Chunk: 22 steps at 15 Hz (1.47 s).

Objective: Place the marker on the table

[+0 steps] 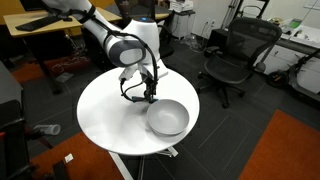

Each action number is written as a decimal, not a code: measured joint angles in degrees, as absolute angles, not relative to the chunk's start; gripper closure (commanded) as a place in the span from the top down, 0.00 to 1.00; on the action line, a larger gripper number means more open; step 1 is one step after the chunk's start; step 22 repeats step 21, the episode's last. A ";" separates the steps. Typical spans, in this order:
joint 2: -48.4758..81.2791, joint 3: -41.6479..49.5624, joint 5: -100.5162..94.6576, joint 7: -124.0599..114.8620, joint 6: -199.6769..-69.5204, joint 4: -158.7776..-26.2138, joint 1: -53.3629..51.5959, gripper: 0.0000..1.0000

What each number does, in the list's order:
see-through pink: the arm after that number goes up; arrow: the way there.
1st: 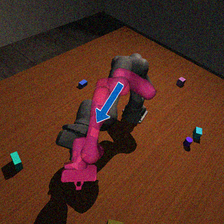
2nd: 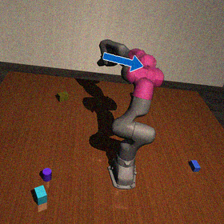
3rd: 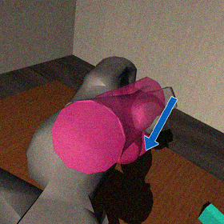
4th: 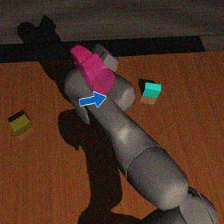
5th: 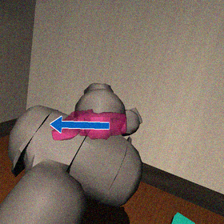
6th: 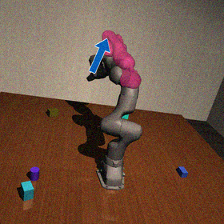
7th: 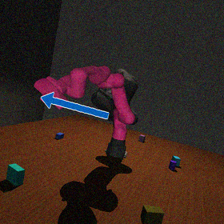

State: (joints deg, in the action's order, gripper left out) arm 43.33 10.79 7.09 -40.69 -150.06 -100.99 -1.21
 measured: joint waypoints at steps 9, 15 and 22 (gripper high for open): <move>38.79 10.74 6.66 -40.59 -150.02 -103.57 -3.28 1.00; 30.03 11.88 3.37 -40.65 -149.91 -109.03 -5.27 1.00; 26.02 12.38 0.77 -40.66 -149.38 -111.59 -5.28 1.00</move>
